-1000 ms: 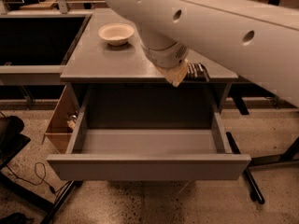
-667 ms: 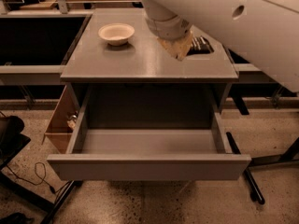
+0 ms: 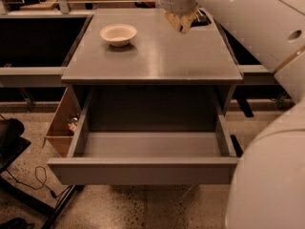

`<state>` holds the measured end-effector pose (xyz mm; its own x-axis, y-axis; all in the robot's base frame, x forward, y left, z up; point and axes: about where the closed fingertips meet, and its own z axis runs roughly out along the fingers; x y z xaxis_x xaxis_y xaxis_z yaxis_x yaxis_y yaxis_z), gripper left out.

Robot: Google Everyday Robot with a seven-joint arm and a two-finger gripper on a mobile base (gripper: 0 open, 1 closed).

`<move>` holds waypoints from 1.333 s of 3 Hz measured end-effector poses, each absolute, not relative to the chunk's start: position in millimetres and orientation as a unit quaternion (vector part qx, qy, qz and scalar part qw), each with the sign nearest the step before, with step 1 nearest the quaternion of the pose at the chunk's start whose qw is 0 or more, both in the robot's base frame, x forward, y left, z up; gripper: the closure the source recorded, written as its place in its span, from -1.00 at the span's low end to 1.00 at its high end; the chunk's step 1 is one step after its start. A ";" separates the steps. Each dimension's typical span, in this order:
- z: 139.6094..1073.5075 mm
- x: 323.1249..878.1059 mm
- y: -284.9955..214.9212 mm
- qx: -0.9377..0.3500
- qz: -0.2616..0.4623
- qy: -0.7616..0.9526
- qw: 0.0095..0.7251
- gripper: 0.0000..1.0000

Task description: Pick rxbar chocolate from top drawer and place on counter

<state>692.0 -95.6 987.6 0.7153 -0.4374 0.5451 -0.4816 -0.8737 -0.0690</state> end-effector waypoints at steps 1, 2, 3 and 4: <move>949.8 731.2 -77.3 0.940 0.263 -0.215 -0.015 1.00; 880.5 754.1 -59.7 0.956 0.197 -0.211 -0.046 1.00; 856.9 760.7 -54.4 0.960 0.180 -0.211 -0.048 0.68; 857.2 760.7 -54.4 0.960 0.180 -0.211 -0.048 0.21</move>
Offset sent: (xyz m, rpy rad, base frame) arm 0.0919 0.0584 -0.1934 0.2969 0.3043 0.1522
